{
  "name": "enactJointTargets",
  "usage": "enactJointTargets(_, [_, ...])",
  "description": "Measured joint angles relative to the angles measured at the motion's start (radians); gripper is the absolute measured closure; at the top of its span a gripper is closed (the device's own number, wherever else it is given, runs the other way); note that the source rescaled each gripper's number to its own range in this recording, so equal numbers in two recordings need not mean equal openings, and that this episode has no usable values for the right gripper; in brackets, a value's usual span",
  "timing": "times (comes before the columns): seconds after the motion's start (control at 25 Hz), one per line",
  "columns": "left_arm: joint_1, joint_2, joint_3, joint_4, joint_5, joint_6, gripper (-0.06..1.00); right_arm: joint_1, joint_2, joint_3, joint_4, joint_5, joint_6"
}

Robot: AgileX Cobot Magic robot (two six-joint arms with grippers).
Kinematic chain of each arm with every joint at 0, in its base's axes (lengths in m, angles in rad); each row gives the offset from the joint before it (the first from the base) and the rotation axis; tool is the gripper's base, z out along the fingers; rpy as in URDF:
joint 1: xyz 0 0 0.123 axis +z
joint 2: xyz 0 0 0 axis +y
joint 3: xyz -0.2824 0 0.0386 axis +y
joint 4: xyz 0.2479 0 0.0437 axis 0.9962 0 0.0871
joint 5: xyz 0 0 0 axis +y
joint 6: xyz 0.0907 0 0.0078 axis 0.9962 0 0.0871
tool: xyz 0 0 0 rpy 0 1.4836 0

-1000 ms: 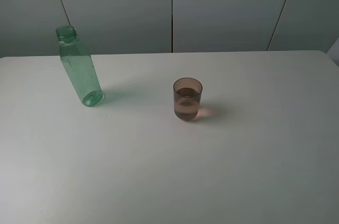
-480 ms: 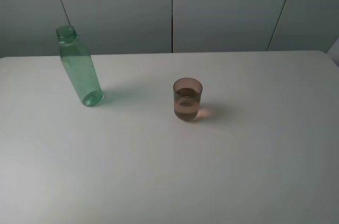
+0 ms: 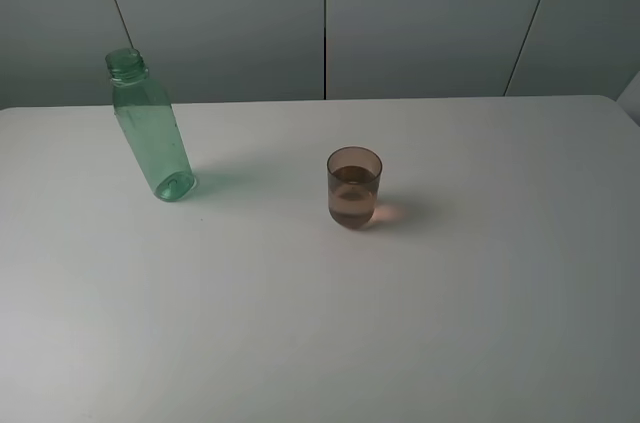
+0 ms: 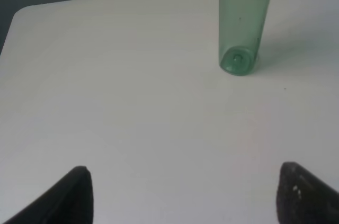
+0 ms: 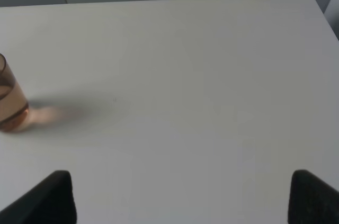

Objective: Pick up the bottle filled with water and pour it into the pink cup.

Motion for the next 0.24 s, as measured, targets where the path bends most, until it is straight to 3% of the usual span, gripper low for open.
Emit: enactJointTargets(0.24, [0.000,-0.004,0.000,0.000,0.000,0.000,0.36,0.000,0.000,0.000,0.000,0.000,0.000])
